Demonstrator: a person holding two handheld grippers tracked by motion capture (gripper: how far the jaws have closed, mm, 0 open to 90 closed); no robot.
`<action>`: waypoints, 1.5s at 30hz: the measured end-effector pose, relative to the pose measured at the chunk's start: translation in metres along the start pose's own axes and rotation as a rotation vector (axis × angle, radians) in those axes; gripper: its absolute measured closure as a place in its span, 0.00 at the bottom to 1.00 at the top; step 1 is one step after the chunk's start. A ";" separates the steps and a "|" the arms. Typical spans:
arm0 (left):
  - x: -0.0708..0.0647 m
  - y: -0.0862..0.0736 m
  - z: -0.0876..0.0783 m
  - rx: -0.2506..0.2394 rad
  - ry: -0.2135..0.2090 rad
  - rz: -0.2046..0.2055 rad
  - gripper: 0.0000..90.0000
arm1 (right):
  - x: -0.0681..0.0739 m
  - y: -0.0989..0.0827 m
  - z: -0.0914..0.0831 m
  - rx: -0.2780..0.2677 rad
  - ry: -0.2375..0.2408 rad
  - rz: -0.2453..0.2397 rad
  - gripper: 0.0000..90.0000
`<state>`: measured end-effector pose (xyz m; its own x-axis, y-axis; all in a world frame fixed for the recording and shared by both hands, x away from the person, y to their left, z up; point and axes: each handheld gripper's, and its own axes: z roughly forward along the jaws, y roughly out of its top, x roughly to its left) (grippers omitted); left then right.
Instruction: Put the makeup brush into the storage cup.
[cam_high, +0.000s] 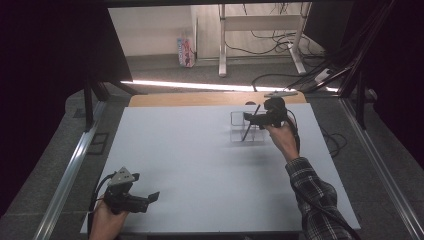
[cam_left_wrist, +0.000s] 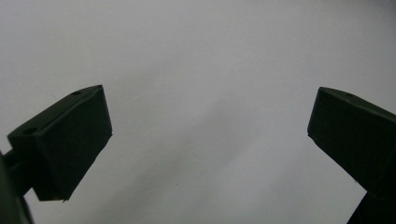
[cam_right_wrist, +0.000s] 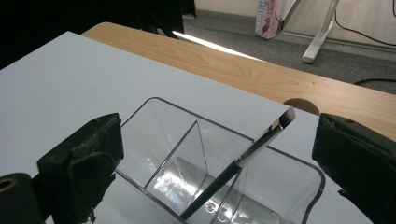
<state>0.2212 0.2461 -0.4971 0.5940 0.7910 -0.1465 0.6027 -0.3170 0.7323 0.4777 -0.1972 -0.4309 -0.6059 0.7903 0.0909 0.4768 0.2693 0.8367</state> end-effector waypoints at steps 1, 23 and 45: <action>0.000 0.000 0.000 0.000 0.000 0.000 0.00 | 0.000 0.000 -0.001 -0.002 0.002 0.001 0.02; 0.000 0.000 0.000 0.000 0.003 0.003 0.00 | 0.008 -0.006 -0.016 0.013 0.036 0.000 0.00; 0.000 0.000 0.000 -0.004 -0.005 0.000 0.00 | 0.024 -0.011 -0.032 0.045 0.057 -0.047 0.00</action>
<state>0.2211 0.2458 -0.4974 0.5970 0.7882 -0.1496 0.6005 -0.3154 0.7348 0.4378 -0.1988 -0.4210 -0.6631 0.7439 0.0837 0.4741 0.3309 0.8159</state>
